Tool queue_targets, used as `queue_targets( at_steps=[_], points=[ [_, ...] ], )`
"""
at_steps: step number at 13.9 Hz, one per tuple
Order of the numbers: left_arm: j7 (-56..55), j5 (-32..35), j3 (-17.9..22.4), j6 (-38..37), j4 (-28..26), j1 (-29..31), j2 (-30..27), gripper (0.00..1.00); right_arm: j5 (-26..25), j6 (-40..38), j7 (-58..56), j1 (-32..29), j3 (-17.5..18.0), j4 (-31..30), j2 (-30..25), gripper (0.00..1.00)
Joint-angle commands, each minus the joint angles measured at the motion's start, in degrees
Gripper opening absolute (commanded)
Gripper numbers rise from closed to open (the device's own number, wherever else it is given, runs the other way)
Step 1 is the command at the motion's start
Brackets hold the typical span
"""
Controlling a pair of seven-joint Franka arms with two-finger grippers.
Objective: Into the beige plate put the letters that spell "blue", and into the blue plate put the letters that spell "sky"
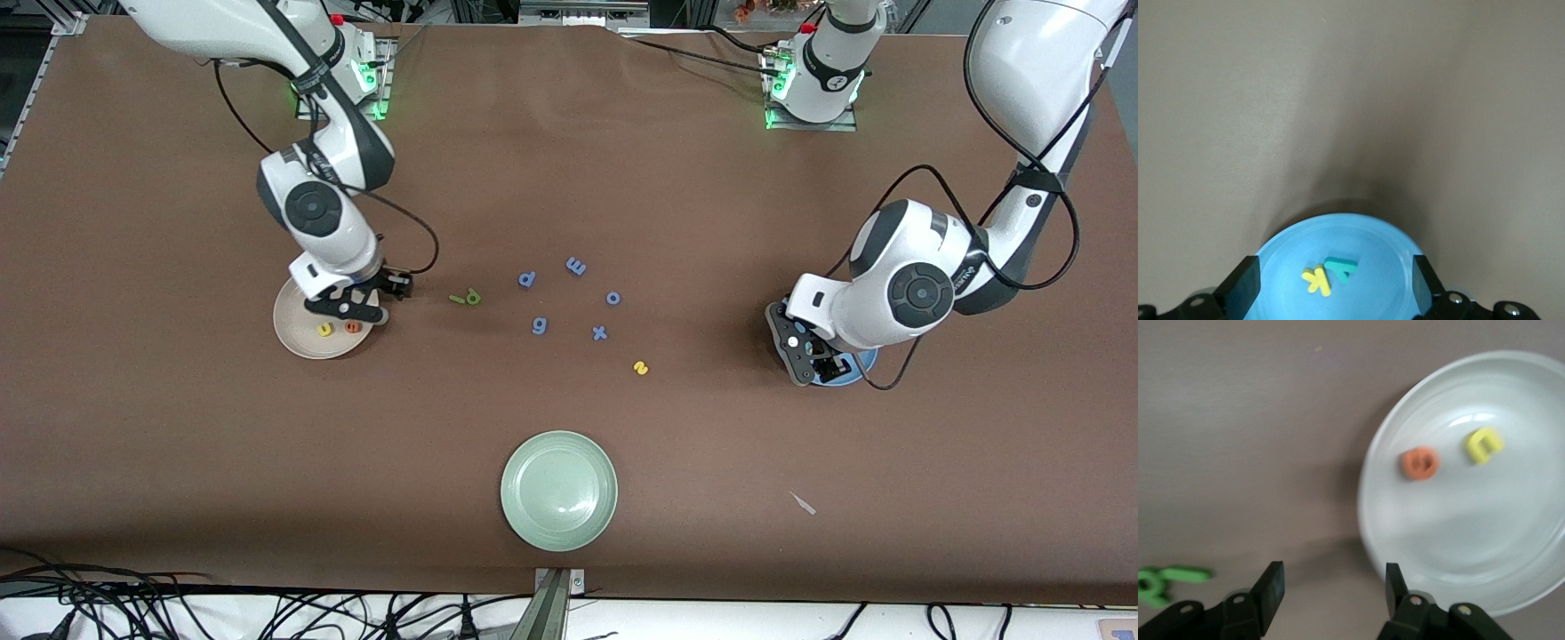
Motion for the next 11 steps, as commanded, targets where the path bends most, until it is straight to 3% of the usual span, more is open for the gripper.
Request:
queue_targets(
  at_steps=[1, 5, 11],
  points=[
    [-11.18, -1.18, -0.87, -1.08, 1.19, -1.09, -0.45, 1.0, 0.73, -0.23, 9.23, -0.13, 2.57, 3.46, 3.0, 0.7],
    [-33.05, -1.0, -0.61, -1.35, 5.32, -8.02, 1.39, 1.0, 0.47, 3.27, 19.0, 2.33, 3.37, 6.47, 7.05, 0.7],
    [-62.42, -0.83, 2.72, -1.52, 13.13, -18.83, 6.31, 1.0, -2.16, 10.47, 24.02, 4.09, 3.37, 2.79, 8.12, 0.72]
  ],
)
